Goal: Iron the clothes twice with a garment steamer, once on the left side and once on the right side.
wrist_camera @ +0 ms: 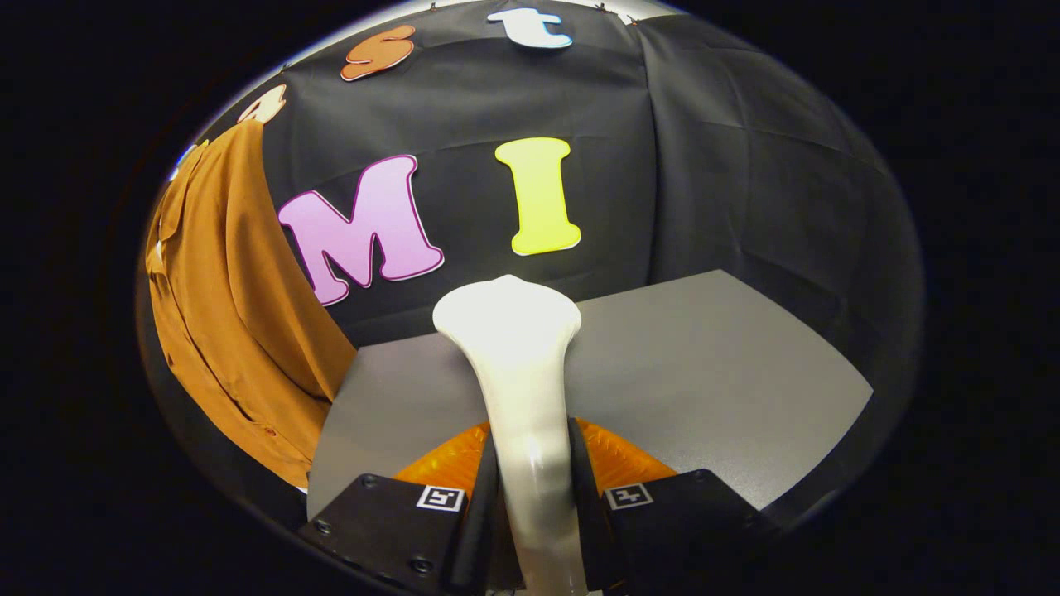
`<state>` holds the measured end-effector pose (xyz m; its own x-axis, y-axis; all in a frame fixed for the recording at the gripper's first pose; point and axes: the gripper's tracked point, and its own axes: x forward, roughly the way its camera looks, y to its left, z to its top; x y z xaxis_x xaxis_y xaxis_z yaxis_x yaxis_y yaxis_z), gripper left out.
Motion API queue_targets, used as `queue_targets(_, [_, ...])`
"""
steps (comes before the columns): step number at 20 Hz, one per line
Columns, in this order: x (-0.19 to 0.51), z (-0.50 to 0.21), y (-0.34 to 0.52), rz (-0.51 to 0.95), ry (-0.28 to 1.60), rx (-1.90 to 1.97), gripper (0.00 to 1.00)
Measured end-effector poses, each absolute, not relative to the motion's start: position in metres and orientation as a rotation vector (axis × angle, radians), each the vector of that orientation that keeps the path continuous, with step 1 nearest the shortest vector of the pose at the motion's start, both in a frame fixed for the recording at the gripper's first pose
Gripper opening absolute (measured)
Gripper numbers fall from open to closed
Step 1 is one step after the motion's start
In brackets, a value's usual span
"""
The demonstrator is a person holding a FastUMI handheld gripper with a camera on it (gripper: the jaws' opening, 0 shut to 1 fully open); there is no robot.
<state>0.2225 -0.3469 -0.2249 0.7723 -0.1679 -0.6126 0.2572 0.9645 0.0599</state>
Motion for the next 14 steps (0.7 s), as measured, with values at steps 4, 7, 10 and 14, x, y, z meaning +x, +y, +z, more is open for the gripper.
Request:
queue_targets(4, [0.209,-0.186,-0.334,-0.235,0.563,0.139,0.47])
queue_targets(7, [0.196,-0.160,-0.327,-0.280,0.491,0.109,0.47])
queue_targets(10, [0.187,-0.140,-0.301,-0.296,0.443,0.125,0.47])
queue_targets(14, [0.185,-0.120,-0.249,-0.303,0.395,0.095,0.47])
